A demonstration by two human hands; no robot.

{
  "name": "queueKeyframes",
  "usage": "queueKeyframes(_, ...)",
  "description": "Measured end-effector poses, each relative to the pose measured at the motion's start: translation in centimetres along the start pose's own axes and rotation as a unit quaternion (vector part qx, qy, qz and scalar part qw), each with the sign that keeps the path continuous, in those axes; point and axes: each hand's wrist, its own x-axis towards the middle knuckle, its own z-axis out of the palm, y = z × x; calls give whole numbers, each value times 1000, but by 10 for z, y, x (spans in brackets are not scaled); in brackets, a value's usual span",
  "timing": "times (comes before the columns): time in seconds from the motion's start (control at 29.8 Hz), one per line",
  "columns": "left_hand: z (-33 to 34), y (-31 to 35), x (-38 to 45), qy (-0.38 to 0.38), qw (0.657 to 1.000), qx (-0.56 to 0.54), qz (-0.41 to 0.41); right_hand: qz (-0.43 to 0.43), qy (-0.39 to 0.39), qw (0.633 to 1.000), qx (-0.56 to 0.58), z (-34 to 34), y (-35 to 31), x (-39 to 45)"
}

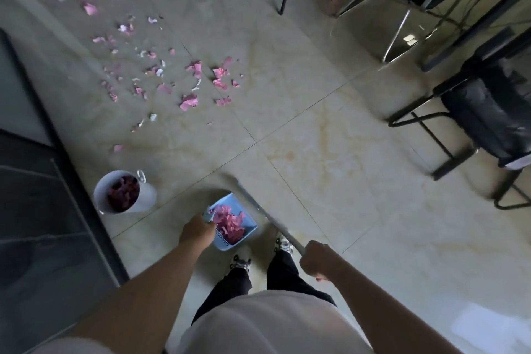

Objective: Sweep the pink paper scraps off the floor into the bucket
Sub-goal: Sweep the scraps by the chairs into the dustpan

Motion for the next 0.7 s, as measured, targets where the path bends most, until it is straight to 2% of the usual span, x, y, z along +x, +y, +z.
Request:
queueKeyframes(0.1, -6, 7, 2, 14, 1000, -17, -11, -10, 5, 1000, 15, -20, 8, 4)
queueKeyframes(0.3, -20, 5, -5, 39, 998, -45, -28, -35, 32, 998, -33, -40, 1, 13)
queueKeyframes(0.47, -29, -20, -16, 58, 991, -111, -48, -54, 52, 993, -88, -54, -32, 30)
queueKeyframes(0.64, -29, -52, -19, 80, 980, -162, -84, -52, 39, 989, -134, -50, -59, 41)
queueKeyframes(0.7, -26, -62, -19, 91, 975, -176, -105, -60, 24, 980, -189, -41, -65, 44)
